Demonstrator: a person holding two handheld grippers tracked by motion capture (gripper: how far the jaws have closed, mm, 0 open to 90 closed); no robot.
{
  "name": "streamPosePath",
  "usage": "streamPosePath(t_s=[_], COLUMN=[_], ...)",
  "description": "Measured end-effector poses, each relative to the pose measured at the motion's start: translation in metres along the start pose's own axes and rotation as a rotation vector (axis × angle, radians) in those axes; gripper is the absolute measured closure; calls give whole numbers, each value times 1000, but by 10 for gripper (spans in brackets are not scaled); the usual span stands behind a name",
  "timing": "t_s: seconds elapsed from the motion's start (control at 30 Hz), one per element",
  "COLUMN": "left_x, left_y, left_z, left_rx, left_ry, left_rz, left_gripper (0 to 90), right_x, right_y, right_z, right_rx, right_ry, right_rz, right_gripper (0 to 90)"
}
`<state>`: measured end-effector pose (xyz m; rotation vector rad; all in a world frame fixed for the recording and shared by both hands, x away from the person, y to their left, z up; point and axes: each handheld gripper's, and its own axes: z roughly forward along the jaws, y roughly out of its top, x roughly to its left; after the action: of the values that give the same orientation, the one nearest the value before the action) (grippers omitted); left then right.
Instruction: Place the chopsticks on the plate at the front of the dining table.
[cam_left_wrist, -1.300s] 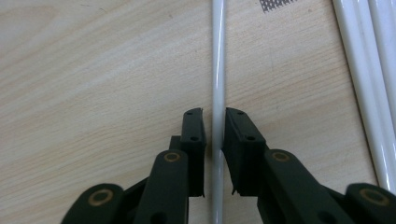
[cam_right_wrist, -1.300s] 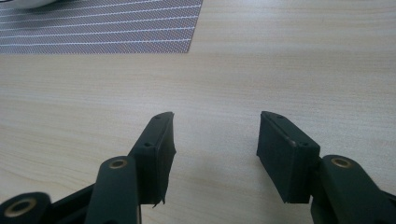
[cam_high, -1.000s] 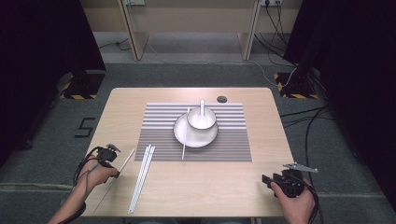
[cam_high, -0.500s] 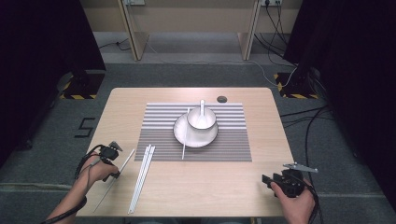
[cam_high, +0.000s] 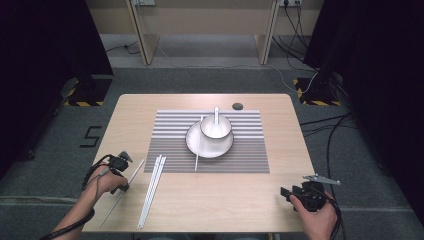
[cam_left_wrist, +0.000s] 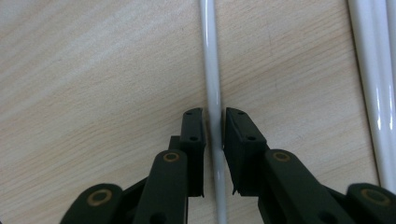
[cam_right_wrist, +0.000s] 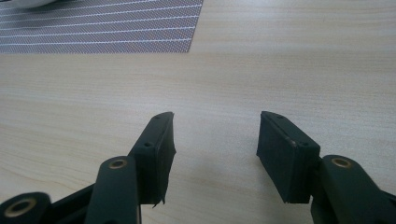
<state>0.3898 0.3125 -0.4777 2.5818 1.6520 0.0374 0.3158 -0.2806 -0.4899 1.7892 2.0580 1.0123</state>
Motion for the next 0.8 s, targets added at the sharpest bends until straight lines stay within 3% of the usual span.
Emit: streamPosePath(t_s=[0.4, 0.8], left_x=[-4, -4], left_y=[2, 5], left_z=[0, 1], left_rx=[13, 30], left_ry=[23, 13], left_rz=[-3, -35], left_gripper=[799, 835], right_x=[1, 1], right_y=[0, 0], right_z=[1, 0], right_rx=[1, 0], right_ry=[0, 0], right_rz=[-2, -6], right_gripper=[463, 463])
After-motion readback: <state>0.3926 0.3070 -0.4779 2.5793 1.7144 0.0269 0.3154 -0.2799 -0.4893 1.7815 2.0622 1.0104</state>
